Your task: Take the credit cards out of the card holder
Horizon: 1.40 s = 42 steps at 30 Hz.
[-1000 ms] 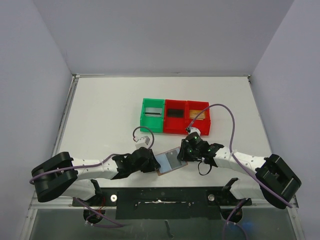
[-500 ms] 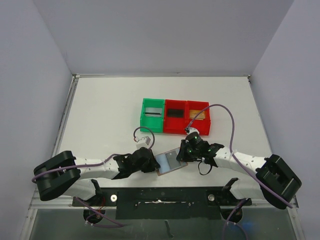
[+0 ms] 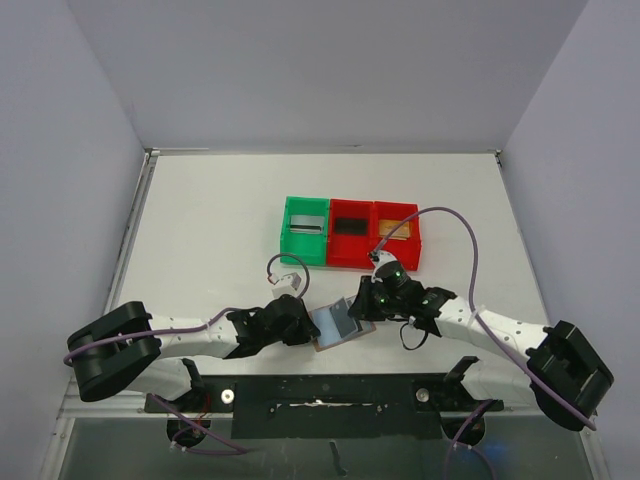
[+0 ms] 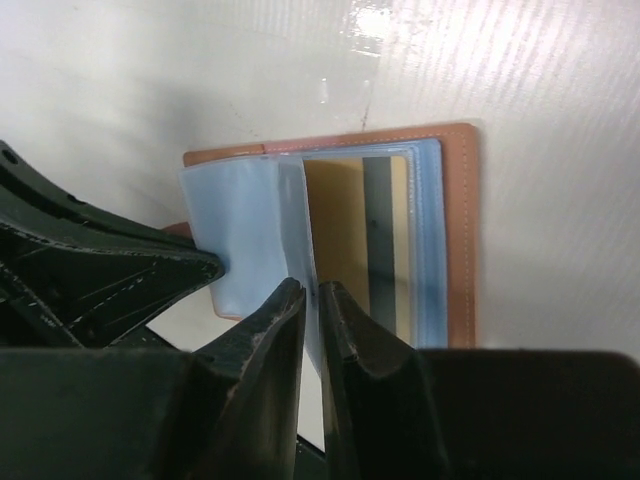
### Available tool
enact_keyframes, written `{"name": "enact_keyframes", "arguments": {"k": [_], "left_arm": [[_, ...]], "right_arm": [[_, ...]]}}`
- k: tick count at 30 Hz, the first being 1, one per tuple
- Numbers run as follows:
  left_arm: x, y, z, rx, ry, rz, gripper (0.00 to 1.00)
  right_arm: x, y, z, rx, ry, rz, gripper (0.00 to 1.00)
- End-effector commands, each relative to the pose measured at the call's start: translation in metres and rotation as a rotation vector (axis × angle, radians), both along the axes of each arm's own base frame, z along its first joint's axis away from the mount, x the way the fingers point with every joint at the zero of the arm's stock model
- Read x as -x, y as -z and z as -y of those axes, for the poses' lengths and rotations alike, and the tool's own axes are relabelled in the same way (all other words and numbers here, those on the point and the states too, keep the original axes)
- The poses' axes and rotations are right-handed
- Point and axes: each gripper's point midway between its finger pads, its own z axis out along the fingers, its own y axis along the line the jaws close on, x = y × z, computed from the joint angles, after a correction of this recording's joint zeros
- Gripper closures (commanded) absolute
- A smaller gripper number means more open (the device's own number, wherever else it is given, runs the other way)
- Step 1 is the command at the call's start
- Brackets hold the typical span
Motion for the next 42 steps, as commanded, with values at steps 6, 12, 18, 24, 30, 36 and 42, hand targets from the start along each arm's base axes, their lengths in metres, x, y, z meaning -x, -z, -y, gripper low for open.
{"name": "enact_keyframes", "arguments": {"k": [6,12,18,24,30,36,42], "left_arm": [[-0.007,-0.021,0.007,0.062,-0.008,0.049,0.97],[-0.007,-0.027,0.001,0.069,-0.024,0.061,0.97],[-0.004,-0.036,-0.014,0.067,-0.06,0.063,0.91],[-0.002,-0.048,-0.031,0.081,-0.113,0.073,0.84],[0.002,-0.046,-0.05,0.054,-0.157,0.06,0.81],[0.001,-0.073,-0.036,0.183,-0.121,0.108,0.73],[0.001,-0.099,-0.013,0.291,-0.058,0.142,0.64]], "right_arm": [[0.0,-0.04,-0.046,-0.2,-0.156,0.052,0.77],[0.001,-0.043,-0.064,-0.226,-0.213,0.044,0.67],[0.009,-0.044,-0.086,-0.251,-0.3,0.033,0.55],[0.013,-0.047,-0.098,-0.302,-0.339,0.028,0.53],[0.01,-0.052,-0.097,-0.301,-0.328,0.049,0.52],[-0.012,-0.044,-0.07,-0.191,-0.175,0.082,0.54],[-0.023,-0.037,-0.046,-0.191,-0.072,0.072,0.56]]}}
